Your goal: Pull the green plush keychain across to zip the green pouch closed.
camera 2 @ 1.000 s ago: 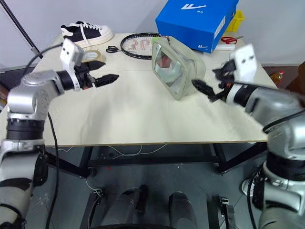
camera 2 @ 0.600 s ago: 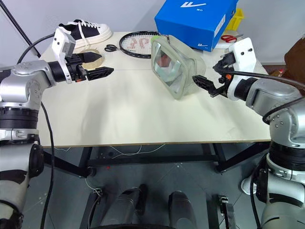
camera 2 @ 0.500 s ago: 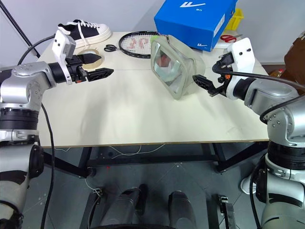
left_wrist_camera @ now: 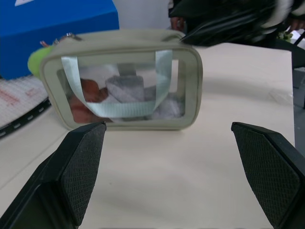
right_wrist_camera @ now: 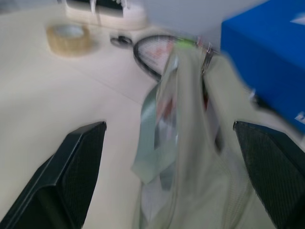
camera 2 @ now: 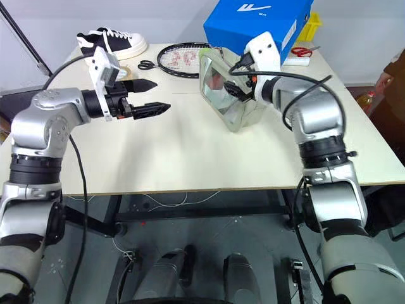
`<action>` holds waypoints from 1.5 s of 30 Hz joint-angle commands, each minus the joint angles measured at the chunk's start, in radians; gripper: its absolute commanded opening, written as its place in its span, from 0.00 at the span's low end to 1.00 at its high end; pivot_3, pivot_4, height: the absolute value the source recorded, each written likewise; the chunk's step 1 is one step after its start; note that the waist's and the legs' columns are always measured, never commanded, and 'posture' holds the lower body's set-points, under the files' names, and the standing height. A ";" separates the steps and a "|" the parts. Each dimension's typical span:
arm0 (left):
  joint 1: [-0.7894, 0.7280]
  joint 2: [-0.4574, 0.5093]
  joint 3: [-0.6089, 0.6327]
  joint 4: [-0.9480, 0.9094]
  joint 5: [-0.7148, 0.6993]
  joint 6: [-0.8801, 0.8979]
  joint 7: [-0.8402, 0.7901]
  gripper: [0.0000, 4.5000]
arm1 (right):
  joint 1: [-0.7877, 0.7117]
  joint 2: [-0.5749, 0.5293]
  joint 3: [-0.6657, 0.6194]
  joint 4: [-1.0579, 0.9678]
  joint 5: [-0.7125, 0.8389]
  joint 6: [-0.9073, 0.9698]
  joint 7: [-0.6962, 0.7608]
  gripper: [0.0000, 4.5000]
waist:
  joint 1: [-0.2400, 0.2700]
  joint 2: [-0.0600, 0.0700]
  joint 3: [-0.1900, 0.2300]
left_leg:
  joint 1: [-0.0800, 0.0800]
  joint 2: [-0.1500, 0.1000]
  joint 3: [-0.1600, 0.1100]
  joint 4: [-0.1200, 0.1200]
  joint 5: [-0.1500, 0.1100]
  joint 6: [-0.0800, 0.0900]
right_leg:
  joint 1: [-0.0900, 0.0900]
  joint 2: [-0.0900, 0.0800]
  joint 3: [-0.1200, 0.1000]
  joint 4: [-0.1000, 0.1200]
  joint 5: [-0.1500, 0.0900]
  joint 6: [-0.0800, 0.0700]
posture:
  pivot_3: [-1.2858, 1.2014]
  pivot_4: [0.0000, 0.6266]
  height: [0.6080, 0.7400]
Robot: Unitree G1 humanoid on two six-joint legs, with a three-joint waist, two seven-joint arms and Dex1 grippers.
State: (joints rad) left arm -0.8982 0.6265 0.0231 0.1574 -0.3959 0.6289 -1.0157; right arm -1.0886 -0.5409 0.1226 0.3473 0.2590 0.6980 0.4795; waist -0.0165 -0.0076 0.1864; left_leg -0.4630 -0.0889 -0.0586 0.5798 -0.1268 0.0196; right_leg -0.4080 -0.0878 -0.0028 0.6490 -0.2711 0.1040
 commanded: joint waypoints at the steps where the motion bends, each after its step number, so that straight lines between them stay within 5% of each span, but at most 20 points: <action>1: 0.021 0.006 0.034 -0.103 -0.035 0.039 0.035 1.00 | -0.118 0.027 0.008 0.207 -0.089 -0.140 0.010 0.98 | 0.003 0.000 0.001 | 0.000 0.000 0.000 0.000 0.000 0.000 | 0.000 0.000 0.000 0.000 0.000 0.000 | 0.52 0.24 1.00; 3: 0.042 -0.001 0.045 -0.134 -0.045 0.055 0.065 1.00 | -0.152 0.049 0.016 0.290 -0.107 -0.176 0.047 0.98 | 0.001 0.000 0.001 | -0.001 0.000 0.001 0.000 0.000 -0.001 | -0.001 0.001 0.000 0.000 0.000 0.001 | 0.52 0.24 1.00; 6: 0.062 -0.001 0.058 -0.161 -0.054 0.072 0.102 1.00 | -0.172 0.071 0.026 0.350 -0.134 -0.208 0.095 0.78 | -0.001 0.000 0.001 | 0.000 0.000 0.000 -0.002 0.001 -0.001 | -0.002 0.001 0.000 0.001 0.000 0.001 | 0.52 0.24 1.00; 13: 0.101 0.017 0.085 -0.203 -0.076 0.103 0.146 1.00 | -0.186 0.094 0.008 0.379 -0.164 -0.248 0.143 0.01 | -0.002 0.000 0.001 | 0.001 0.000 0.000 -0.003 0.002 -0.004 | -0.002 0.004 0.001 0.004 0.000 0.000 | 0.52 0.24 1.00; 21: 0.066 0.096 0.139 -0.092 -0.093 0.108 0.126 1.00 | -0.117 0.054 -0.024 0.199 -0.096 -0.384 0.391 0.01 | -0.004 0.001 0.002 | 0.001 0.001 0.000 -0.003 0.003 -0.005 | -0.004 0.006 0.001 0.005 0.001 0.000 | 0.52 0.24 1.00; 29: 0.023 0.255 0.214 -0.009 -0.197 0.220 -0.009 1.00 | 0.124 -0.063 0.006 -0.153 0.012 -0.448 0.744 0.01 | 0.000 0.000 0.003 | 0.001 0.001 -0.001 -0.003 0.002 -0.006 | -0.003 0.006 0.000 0.005 0.001 0.000 | 0.52 0.24 1.00; 39: 0.109 0.243 0.200 -0.114 -0.247 0.261 -0.013 1.00 | 0.243 -0.080 0.039 -0.222 -0.035 -0.537 0.790 0.01 | 0.000 0.000 0.003 | 0.002 0.002 -0.001 -0.001 0.002 -0.008 | -0.002 0.003 0.001 0.005 0.001 -0.001 | 0.52 0.24 1.00; 44: 0.125 0.248 0.191 -0.079 -0.221 0.236 -0.012 1.00 | 0.235 -0.120 0.007 -0.281 -0.006 -0.462 0.798 0.49 | 0.001 0.000 0.003 | 0.002 0.002 -0.001 -0.001 0.002 -0.008 | -0.002 0.003 0.002 0.005 0.001 -0.001 | 0.52 0.24 1.00; 45: 0.121 0.246 0.190 -0.060 -0.209 0.222 -0.005 1.00 | 0.234 -0.129 -0.001 -0.301 0.001 -0.443 0.794 0.49 | 0.002 0.000 0.003 | 0.002 0.002 -0.001 -0.001 0.002 -0.008 | -0.003 0.003 0.002 0.005 0.001 -0.001 | 0.52 0.24 1.00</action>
State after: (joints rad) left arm -0.7669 0.8596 0.2068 0.0839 -0.6195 0.8804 -1.0275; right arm -0.8381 -0.6519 0.1687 0.1067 0.2272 0.2326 1.2777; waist -0.0145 -0.0074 0.1889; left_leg -0.4612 -0.0866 -0.0593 0.5784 -0.1247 0.0114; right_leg -0.4105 -0.0851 -0.0011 0.6542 -0.2705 0.1027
